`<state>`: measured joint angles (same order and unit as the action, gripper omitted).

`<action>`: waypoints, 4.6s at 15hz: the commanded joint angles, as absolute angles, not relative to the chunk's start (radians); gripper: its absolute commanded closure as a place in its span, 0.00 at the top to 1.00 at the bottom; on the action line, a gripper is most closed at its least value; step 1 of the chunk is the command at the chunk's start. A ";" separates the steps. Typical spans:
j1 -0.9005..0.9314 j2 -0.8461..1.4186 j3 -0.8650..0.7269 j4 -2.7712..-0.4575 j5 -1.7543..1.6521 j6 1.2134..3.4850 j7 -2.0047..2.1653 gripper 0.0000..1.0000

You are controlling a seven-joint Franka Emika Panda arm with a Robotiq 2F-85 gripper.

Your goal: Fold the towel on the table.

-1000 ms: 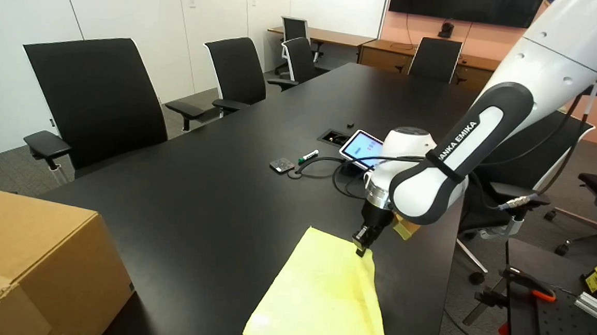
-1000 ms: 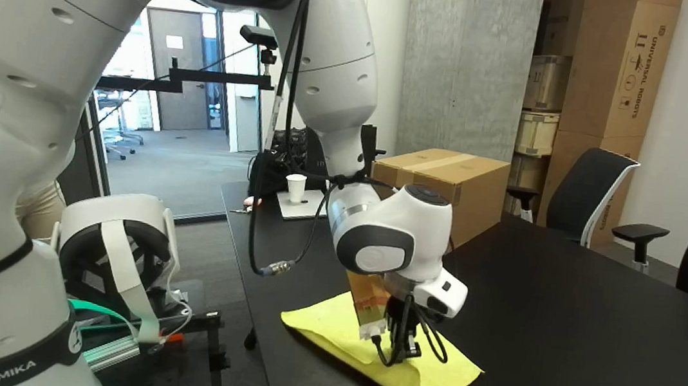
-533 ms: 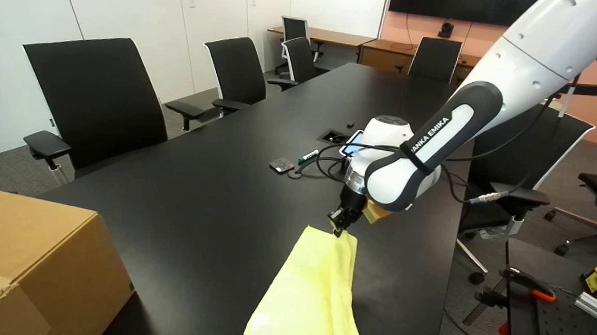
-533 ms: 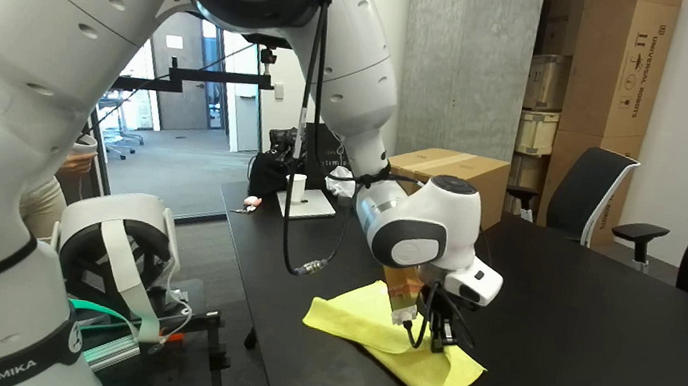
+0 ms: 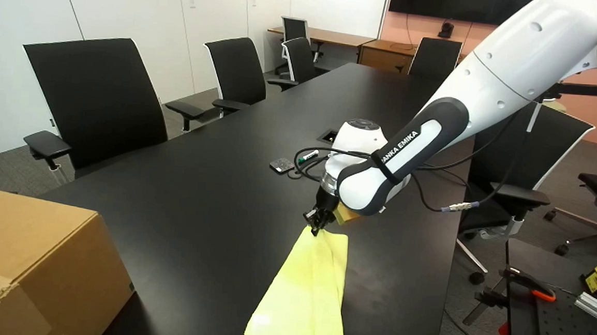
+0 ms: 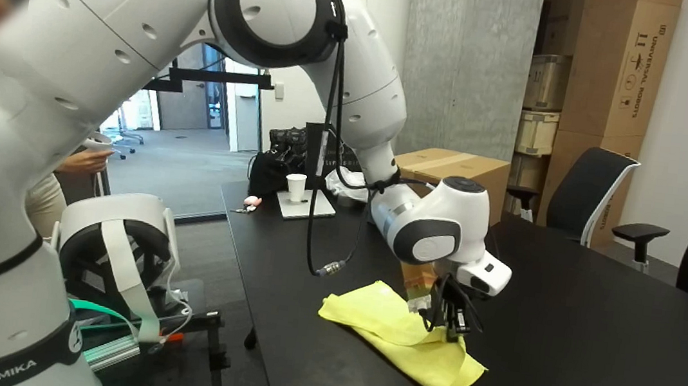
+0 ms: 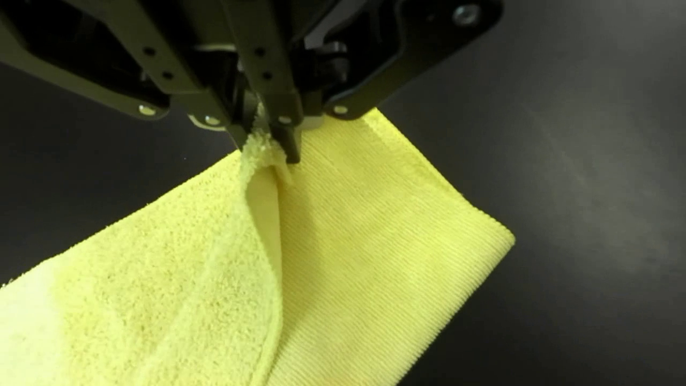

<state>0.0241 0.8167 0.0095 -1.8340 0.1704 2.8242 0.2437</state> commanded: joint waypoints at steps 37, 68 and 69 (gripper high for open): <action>0.560 0.758 -0.079 -2.239 0.164 2.996 0.555 1.00; 0.656 0.775 -0.151 -2.192 0.037 2.995 0.375 1.00; 0.652 0.777 -0.148 -2.190 0.037 2.994 0.370 1.00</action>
<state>0.6475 0.7778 -0.1450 -2.1962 0.0549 2.9799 0.3822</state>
